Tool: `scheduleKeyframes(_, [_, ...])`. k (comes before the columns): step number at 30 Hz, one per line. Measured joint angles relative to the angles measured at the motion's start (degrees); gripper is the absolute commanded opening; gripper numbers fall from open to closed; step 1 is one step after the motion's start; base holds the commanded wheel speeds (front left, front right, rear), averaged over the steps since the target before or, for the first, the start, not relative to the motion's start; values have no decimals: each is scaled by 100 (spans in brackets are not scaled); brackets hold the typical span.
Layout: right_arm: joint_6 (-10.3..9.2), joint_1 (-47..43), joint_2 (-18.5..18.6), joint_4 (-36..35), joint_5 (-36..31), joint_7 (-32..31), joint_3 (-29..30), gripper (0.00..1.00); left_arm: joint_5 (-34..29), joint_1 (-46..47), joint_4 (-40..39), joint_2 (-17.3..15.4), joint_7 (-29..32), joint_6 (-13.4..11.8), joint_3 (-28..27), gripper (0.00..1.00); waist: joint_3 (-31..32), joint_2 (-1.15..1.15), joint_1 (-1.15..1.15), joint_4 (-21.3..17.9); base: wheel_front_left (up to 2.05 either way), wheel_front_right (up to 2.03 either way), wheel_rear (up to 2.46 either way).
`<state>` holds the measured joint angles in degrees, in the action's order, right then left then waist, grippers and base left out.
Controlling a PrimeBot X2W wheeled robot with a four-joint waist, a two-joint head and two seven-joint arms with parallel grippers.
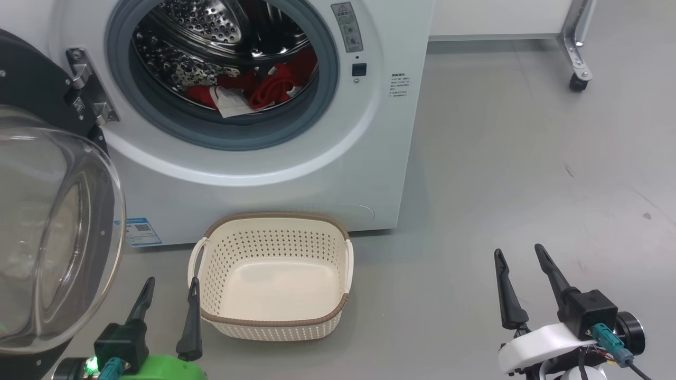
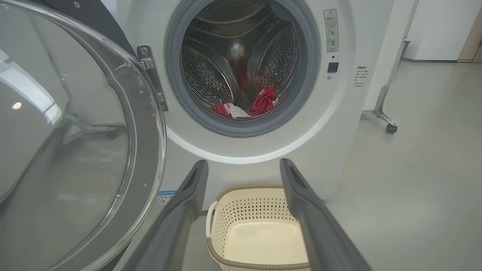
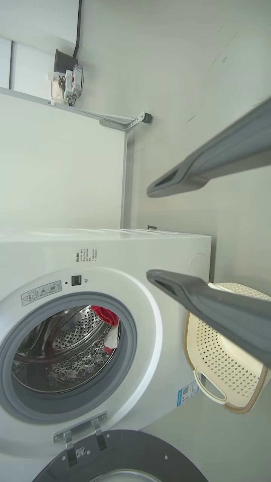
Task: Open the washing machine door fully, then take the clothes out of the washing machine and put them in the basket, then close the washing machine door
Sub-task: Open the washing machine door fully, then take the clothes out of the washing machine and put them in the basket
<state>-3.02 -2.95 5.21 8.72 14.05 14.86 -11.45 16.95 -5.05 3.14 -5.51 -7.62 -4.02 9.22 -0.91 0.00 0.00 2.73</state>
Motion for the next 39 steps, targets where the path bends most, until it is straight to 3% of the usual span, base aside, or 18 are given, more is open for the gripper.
scheduleKeyframes(8, [-9, -108, -11, -79, 4, 0, 98, 100, -93, -58, -26, -3, 109, -56, 16, 100, 5, 0, 0, -225, 0, 0, 0])
scheduleKeyframes(39, [-16, -151, -36, -154, 29, 0, 146, 100, -153, -86, -149, 5, 207, -125, 42, 100, 85, 0, 0, -163, 0, 0, 0])
